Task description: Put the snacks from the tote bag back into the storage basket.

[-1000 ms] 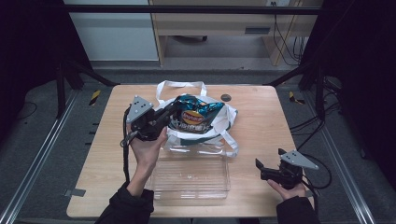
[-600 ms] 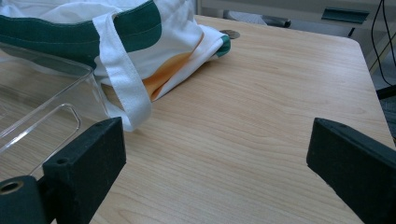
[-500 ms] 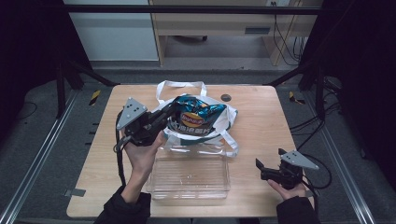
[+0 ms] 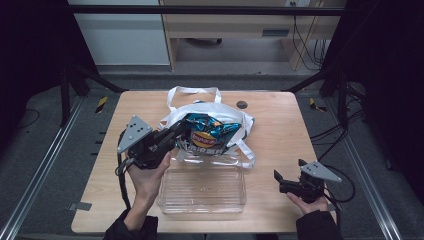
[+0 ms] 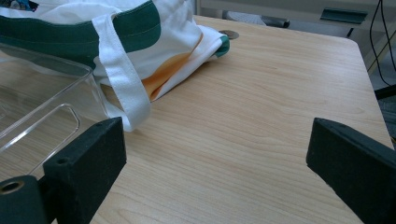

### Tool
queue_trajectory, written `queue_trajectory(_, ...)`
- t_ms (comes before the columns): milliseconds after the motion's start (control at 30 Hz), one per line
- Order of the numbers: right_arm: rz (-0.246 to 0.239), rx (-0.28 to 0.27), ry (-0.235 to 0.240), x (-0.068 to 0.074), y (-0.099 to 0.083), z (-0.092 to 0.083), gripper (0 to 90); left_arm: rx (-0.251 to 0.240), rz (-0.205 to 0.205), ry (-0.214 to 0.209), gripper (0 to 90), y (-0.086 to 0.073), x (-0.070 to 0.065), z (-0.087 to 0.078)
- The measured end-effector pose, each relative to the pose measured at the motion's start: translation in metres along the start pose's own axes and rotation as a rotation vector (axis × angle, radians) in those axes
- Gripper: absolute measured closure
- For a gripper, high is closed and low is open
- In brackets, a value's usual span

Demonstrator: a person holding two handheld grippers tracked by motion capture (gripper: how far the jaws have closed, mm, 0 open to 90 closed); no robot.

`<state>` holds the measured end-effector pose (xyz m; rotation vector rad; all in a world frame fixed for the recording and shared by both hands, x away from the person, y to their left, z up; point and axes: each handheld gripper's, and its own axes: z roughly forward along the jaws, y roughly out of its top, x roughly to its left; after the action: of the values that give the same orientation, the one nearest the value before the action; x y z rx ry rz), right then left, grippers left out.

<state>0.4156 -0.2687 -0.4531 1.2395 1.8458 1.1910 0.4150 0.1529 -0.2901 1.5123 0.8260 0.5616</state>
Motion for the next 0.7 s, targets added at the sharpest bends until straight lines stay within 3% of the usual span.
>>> queue_trajectory(700,0.001,0.0,-0.001,0.0,0.0,-0.001,5.3,0.028,0.006,-0.006,90.0,-0.019,-0.008,-0.022)
